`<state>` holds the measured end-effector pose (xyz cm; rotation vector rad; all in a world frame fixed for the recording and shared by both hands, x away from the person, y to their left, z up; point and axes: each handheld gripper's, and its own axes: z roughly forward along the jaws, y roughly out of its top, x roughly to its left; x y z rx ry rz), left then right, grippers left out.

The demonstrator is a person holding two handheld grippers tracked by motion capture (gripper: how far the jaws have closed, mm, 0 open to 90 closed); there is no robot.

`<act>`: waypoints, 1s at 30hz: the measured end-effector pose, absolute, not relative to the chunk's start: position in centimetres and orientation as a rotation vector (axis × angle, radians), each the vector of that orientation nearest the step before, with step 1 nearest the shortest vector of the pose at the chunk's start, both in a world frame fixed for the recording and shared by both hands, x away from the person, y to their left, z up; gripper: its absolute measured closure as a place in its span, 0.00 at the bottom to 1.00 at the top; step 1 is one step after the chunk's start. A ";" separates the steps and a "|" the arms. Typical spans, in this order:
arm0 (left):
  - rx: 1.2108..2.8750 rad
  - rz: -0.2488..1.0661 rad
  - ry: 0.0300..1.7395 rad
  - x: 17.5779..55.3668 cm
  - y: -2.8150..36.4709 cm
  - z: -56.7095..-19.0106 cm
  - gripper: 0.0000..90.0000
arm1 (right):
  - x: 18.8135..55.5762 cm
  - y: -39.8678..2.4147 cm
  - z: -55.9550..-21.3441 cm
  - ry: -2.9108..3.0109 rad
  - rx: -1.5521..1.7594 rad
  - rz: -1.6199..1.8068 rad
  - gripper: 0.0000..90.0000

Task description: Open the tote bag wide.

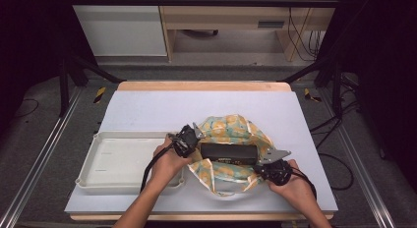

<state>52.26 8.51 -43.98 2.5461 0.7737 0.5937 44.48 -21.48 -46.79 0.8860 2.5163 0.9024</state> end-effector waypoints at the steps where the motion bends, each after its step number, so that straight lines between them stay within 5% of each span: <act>1: 2.558 0.595 0.770 52.3 8.5 -44.1 1.00 | 44.5 -21.5 -46.8 2.519 0.879 0.893 1.00; 30: 2.525 0.629 0.706 50.4 9.3 -44.1 1.00 | 44.2 -24.2 -46.9 2.500 0.922 0.843 1.00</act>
